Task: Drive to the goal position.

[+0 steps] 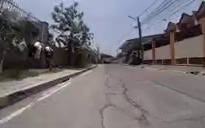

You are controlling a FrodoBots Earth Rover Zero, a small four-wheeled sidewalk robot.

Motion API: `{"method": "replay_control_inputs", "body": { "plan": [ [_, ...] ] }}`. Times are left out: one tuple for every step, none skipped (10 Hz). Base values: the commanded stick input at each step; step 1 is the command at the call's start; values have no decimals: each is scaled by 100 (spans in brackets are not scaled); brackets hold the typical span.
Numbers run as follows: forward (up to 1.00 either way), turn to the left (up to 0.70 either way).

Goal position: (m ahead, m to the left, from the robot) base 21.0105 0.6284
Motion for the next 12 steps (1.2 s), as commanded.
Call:
{"method": "replay_control_inputs", "body": {
  "plan": [
    [100, 0],
    [100, 0],
    [100, 0],
    [100, -20],
    [100, -40],
    [100, -40],
    [100, -10],
    [100, 0],
    [100, 0],
    [100, 0],
    [100, 0],
    [100, 0]
  ]
}}
